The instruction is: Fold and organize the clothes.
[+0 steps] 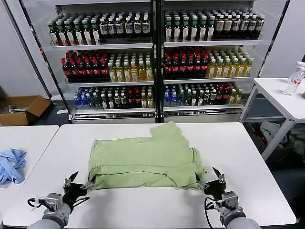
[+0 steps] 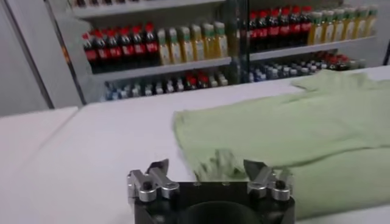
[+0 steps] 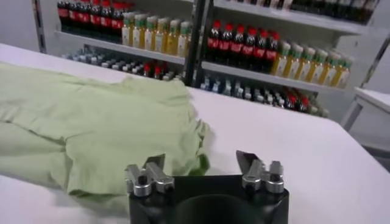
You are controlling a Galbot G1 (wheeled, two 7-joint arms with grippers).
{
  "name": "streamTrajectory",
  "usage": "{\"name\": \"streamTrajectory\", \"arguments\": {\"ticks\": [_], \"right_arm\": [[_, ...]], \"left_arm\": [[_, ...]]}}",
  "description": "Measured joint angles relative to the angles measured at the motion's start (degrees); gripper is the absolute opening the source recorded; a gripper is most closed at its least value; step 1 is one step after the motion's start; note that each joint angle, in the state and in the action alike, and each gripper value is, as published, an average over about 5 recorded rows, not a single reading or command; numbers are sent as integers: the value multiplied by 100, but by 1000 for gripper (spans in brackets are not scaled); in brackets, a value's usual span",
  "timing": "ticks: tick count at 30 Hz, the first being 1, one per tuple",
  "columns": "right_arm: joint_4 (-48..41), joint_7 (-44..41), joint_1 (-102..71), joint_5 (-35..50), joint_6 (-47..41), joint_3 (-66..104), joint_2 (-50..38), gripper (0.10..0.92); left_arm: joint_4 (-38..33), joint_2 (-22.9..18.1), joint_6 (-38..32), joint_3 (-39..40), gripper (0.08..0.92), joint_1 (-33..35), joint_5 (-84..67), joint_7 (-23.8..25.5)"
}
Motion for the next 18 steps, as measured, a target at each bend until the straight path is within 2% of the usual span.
{"name": "streamTrajectory", "arguments": {"ticks": [4,8,12,18], "right_arm": [[-43,8,-30,71,-23,-33,51,782],[-68,16,-45,142,-36,-73,103,680],[-127,32,-22,185,-10,-105,168,568],[-239,1,47,234,65,-154,236,395]], "left_arm": [[-39,-30,233,-2,822,38,-117,-118],[-2,-26,391,-15,811,37,-197,-201],[41,-28,536,-12,724,31,-235,-261],[149,-1,694,7,550,-31,-243,-282]]}}
